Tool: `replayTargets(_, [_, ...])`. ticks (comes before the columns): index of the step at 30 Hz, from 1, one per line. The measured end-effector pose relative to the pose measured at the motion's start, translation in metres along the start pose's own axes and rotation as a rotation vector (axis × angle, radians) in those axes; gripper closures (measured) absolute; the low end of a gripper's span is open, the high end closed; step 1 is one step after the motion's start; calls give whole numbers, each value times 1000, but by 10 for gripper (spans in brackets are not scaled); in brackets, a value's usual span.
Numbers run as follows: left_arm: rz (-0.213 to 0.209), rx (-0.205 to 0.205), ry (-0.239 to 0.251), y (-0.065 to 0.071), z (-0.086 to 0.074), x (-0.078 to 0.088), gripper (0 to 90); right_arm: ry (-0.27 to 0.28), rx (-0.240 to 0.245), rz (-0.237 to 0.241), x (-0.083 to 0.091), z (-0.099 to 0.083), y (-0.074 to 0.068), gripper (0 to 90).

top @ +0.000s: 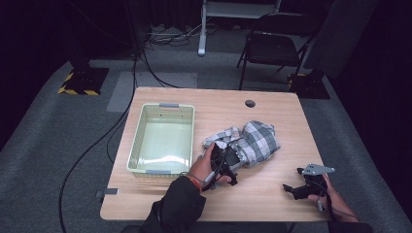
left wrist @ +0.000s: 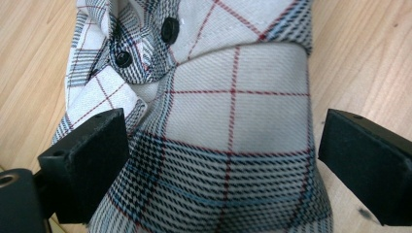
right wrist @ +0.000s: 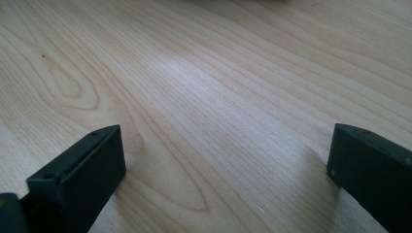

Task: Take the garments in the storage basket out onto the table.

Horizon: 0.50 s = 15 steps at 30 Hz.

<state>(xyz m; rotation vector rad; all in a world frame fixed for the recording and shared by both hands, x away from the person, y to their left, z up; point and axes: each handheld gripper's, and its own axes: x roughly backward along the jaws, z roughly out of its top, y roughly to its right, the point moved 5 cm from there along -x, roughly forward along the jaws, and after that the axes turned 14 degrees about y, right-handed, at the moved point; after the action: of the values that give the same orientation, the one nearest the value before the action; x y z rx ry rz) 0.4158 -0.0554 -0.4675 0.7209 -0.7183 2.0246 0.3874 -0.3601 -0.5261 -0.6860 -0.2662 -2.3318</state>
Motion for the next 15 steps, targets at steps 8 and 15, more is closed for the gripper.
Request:
replayTargets(8, [4, -17, 3, 3, -6, 9, 44, 0, -1, -2, 0, 0, 0, 6])
replayTargets(15, [6, -44, 7, 7, -10, 16, 44, 0, -1, -2, 0, 0, 0, 6])
